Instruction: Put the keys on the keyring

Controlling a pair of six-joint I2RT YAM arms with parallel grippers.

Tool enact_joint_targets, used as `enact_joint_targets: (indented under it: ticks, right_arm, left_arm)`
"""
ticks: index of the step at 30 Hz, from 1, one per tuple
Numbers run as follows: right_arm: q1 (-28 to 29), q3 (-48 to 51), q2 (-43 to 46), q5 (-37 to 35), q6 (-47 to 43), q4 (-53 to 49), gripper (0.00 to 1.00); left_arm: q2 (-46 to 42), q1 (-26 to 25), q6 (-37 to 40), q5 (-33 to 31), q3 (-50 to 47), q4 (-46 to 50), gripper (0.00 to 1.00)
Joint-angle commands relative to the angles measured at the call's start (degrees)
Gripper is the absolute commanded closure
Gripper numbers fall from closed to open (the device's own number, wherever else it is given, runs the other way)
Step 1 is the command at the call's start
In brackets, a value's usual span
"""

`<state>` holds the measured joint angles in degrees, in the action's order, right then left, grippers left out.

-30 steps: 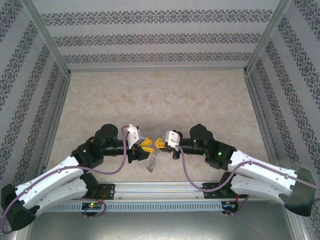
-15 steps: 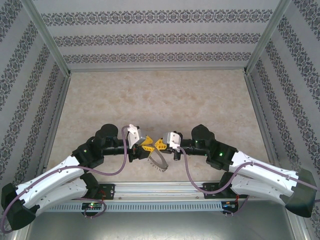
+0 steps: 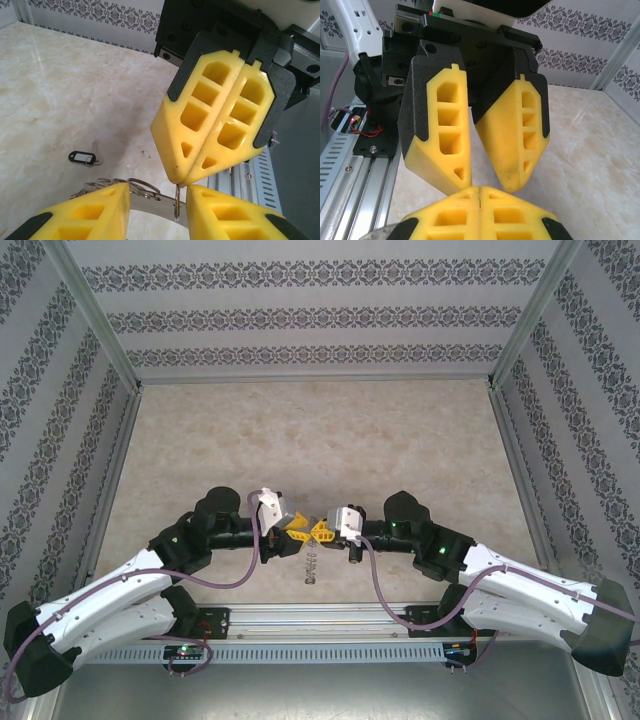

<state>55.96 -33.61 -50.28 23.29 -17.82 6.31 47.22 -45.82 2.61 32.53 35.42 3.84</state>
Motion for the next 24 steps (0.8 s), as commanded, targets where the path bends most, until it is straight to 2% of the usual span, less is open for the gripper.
enact_joint_targets:
  ticks: [1,13,24]
  right_arm:
    - [-0.42,0.18,1.38,1.56,-0.29,4.00,1.00]
    - [-0.42,0.60,2.20,1.05,-0.52,4.33,1.00]
    - [-0.42,0.51,1.49,1.48,-0.28,4.58,1.00]
  left_arm:
    - [0.21,-1.04,0.73,-0.61,-0.13,-1.38,0.65]
    - [1.01,-1.06,0.25,0.09,-0.14,-1.49,0.66]
    - [1.43,-1.09,-1.20,3.02,-0.96,-5.56,0.75]
